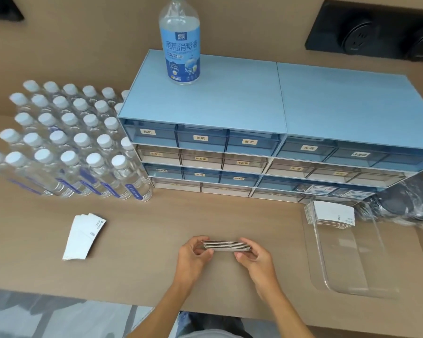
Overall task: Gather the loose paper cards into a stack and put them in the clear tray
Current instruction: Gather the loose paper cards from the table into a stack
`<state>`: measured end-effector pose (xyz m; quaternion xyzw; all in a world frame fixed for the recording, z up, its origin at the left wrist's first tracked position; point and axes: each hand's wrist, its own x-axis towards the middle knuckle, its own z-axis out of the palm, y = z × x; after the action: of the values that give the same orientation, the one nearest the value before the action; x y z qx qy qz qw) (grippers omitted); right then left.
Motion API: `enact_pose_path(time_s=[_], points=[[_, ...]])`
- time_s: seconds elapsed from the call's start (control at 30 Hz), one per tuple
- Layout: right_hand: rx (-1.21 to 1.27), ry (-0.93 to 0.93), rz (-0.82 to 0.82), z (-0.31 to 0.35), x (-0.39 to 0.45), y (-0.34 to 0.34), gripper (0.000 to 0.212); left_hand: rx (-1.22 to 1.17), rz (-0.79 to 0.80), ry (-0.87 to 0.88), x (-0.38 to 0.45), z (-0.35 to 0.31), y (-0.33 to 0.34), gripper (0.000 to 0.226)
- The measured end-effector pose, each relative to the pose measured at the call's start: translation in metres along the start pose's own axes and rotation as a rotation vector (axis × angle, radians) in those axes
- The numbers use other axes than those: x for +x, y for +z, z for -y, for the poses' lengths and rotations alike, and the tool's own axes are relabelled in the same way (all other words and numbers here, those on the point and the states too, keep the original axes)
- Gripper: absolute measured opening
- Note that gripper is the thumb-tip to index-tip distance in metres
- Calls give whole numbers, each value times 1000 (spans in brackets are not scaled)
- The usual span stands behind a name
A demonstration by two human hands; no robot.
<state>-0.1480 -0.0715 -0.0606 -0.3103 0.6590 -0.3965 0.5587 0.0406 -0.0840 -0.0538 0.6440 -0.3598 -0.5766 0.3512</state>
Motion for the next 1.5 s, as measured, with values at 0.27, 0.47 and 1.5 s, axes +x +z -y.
enact_pose_path(time_s=[0.27, 0.47, 1.5], points=[[236, 81, 42, 3, -1, 11, 42, -155, -10, -12, -6, 4, 5, 40], [336, 117, -63, 9, 0, 26, 39, -303, -57, -46, -12, 2, 18, 25], [214, 87, -183, 3, -2, 35, 40, -245, -311, 28, -17, -3, 45, 36]])
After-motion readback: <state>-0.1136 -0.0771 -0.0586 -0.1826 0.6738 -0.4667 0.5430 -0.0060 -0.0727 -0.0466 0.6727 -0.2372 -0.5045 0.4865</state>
